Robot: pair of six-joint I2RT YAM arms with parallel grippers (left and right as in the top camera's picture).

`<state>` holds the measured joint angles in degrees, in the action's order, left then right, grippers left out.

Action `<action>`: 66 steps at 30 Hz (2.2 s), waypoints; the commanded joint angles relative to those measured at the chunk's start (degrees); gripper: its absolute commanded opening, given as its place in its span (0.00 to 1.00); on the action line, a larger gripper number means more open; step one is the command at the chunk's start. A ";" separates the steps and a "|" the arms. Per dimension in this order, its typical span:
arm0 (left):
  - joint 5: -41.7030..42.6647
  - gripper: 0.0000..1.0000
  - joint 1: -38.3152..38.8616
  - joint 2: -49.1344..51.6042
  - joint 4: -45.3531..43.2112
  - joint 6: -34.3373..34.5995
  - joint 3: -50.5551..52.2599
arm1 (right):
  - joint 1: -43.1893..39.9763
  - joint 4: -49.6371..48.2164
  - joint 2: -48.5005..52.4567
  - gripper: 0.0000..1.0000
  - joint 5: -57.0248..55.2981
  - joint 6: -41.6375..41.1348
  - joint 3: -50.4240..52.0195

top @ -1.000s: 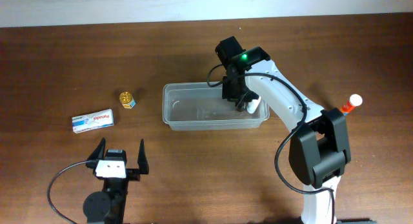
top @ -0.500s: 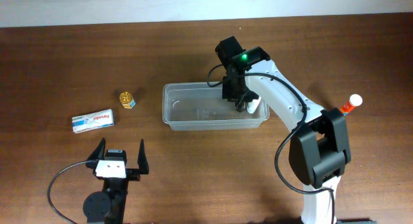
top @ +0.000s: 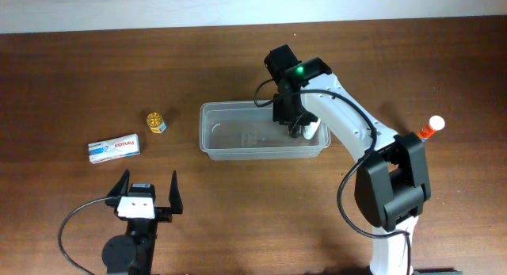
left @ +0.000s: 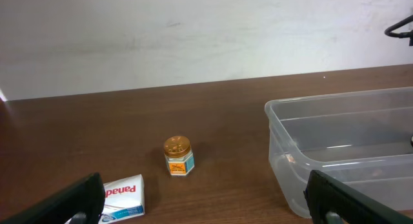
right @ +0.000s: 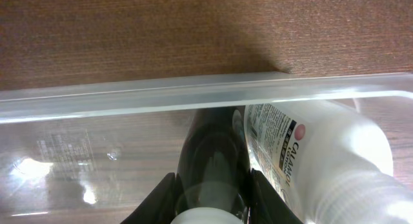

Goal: Pack container

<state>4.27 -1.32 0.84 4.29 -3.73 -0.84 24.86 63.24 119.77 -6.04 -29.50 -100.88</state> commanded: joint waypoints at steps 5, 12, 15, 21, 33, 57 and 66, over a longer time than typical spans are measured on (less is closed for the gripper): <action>-0.20 1.00 -0.35 -0.50 0.07 -1.11 0.33 | 0.35 -1.62 -0.11 0.27 -1.11 0.26 2.97; -0.20 0.99 -0.35 -0.50 0.07 -1.09 0.33 | 0.35 -2.21 -0.11 0.27 -1.11 0.26 3.23; -0.20 0.99 -0.35 -0.50 0.07 -1.11 0.33 | 0.35 -2.23 -0.11 0.27 -1.11 0.28 3.23; -0.20 0.99 -0.35 -0.50 0.07 -1.11 0.33 | 0.35 -2.27 -0.11 0.28 -1.11 0.33 3.21; -0.20 1.00 -0.35 -0.50 0.07 -1.09 0.33 | 0.24 -2.21 -0.13 0.33 -1.07 0.74 3.21; -0.20 0.99 -0.35 -0.50 0.07 -1.09 0.33 | 0.24 0.44 -0.13 0.33 -0.68 3.69 -1.86; -0.20 0.99 -0.35 -0.50 0.07 -1.11 0.33 | 0.24 1.25 -0.13 0.33 -0.68 4.17 -3.08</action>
<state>4.27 -1.32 0.84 4.29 -3.73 -0.84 24.86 64.29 119.77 -6.24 -25.91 -102.52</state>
